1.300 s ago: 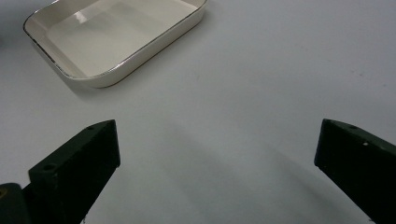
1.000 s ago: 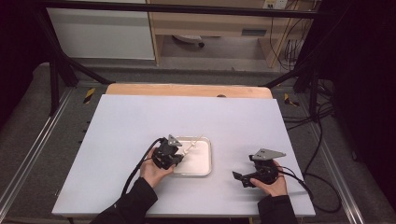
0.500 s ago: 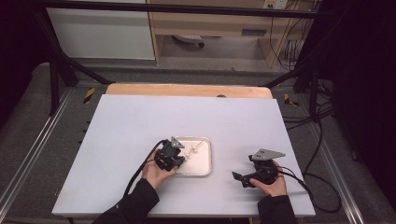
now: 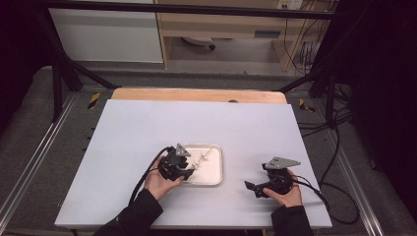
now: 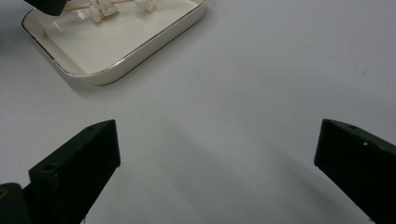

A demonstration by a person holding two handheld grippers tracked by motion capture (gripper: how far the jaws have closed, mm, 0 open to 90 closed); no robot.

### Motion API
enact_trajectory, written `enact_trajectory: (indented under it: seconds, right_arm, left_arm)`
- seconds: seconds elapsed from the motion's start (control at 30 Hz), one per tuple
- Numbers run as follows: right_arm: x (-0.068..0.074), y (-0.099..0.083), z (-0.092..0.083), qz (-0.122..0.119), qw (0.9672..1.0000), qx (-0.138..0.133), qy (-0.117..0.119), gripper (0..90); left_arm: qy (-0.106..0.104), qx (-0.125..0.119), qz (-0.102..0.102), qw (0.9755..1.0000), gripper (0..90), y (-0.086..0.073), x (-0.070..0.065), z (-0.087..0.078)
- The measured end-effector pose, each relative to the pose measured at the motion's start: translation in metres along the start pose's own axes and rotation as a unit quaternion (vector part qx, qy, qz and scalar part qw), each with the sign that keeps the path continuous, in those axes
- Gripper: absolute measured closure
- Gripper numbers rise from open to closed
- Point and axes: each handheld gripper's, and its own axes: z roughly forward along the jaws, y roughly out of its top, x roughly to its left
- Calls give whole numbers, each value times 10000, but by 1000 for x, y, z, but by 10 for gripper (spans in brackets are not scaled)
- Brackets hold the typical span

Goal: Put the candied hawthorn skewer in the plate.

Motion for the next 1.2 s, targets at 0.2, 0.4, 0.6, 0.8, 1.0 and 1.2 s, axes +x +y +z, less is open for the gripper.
enact_trajectory:
  seconds: [0.2, 0.4, 0.6, 0.8, 1.0, 1.2]
  right_arm:
    - [0, 0, 0, -1, 10000, -5, 3, 9]
    - [0, 0, 0, -1, 10000, -5, 5, 9]
    - [0, 0, 0, 8, 10000, 5, 4, 9]
    - [0, 1, -1, 60, 10000, -18, 18, 8]
    - [0, 1, -1, 53, 10000, -24, 24, 8]
    - [0, 0, -1, 58, 10000, -4, 33, 8]
  left_arm:
    - [-48, -106, 106, 9999, 474, -2, 4, -10]
    - [-155, -270, 165, 9994, 373, -6, 8, -25]
    - [-240, -394, 126, 9989, 280, -13, 16, -40]
    - [-172, -513, 139, 9984, 169, -32, 25, -50]
    - [-62, -600, 34, 9982, 124, -54, 35, -53]
    - [-28, -713, -229, 9972, 116, -77, 48, -57]
